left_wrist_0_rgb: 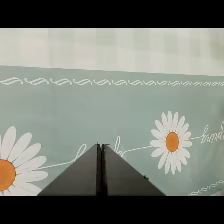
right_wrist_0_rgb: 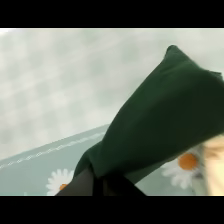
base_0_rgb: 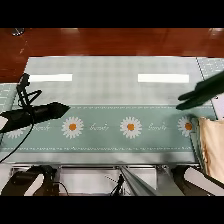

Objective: Fold the shirts.

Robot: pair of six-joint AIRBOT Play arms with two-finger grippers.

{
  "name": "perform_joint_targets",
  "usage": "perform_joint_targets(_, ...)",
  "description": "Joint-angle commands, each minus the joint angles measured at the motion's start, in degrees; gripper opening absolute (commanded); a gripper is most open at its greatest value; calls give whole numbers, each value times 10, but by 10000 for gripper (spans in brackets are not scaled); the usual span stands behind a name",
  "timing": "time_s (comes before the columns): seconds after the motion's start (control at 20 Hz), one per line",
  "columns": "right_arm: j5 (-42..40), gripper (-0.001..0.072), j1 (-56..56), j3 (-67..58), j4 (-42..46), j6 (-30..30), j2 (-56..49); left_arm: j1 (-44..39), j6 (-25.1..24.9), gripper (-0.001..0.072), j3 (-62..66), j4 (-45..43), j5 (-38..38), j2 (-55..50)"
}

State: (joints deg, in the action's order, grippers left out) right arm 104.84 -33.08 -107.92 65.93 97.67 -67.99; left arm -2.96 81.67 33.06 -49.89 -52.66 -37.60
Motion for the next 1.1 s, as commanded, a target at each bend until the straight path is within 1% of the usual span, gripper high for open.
perform_joint_targets(0.0, 16, 18, -107, 117, 72, 0, 108, 0, 0, 27, 0, 0, 2, 0)
perform_joint_targets(0.1, 16, 18, -151, 233, 132, -23, 184, 0, 0, 27, 0, 0, 2, 0)
perform_joint_targets(0.2, 16, 19, -196, 334, 263, -31, 249, 0, 0, 27, 0, 0, 2, 0)
perform_joint_targets(0.25, 15, 19, -217, 369, 311, -15, 272, 0, 0, 27, 0, 0, 2, 0)
perform_joint_targets(0.35, 10, 19, -244, 427, 351, 3, 313, 0, 0, 27, 0, 0, 2, 0)
perform_joint_targets(0.4, 2, 67, -246, 450, 370, 14, 329, 0, 0, 27, 0, 0, 2, -1)
perform_joint_targets(0.45, -1, 338, -246, 467, 391, 25, 339, 0, 0, 27, 0, 0, 2, -3)
perform_joint_targets(0.5, -3, 630, -246, 477, 396, 30, 340, 0, 0, 27, 0, 0, 2, -6)
perform_joint_targets(0.55, -10, 622, -246, 476, 387, 30, 334, 0, 0, 52, 0, 0, 7, -9)
perform_joint_targets(0.6, -21, 621, -245, 470, 360, 23, 323, 0, -7, 141, 1, -2, 31, -14)
perform_joint_targets(0.65, -37, 619, -245, 459, 324, 8, 309, 6, -16, 194, 5, -3, 55, -19)
perform_joint_targets(0.7, -53, 579, -245, 442, 279, 1, 293, 17, -15, 193, 17, -2, 70, -27)
perform_joint_targets(0.75, -67, 395, -245, 420, 221, -9, 273, 32, -16, 163, 42, -2, 72, -39)
perform_joint_targets(0.8, -95, 172, -242, 394, 136, -19, 250, 46, -16, 86, 76, -2, 70, -56)
perform_joint_targets(0.85, -134, 19, -228, 371, 37, -29, 231, 51, -33, 26, 116, -2, 70, -76)
perform_joint_targets(0.9, -199, 18, -198, 352, -68, -36, 214, 49, -46, 26, 165, -2, 65, -99)
perform_joint_targets(0.95, -267, 18, -150, 338, -142, -39, 200, 40, -46, 26, 227, -2, 52, -129)
perform_joint_targets(1.0, -340, 18, -80, 325, -186, -49, 186, 23, -46, 25, 293, -2, 36, -162)
perform_joint_targets(1.05, -395, 18, -4, 310, -189, -62, 167, 0, -46, 25, 351, -2, 23, -191)
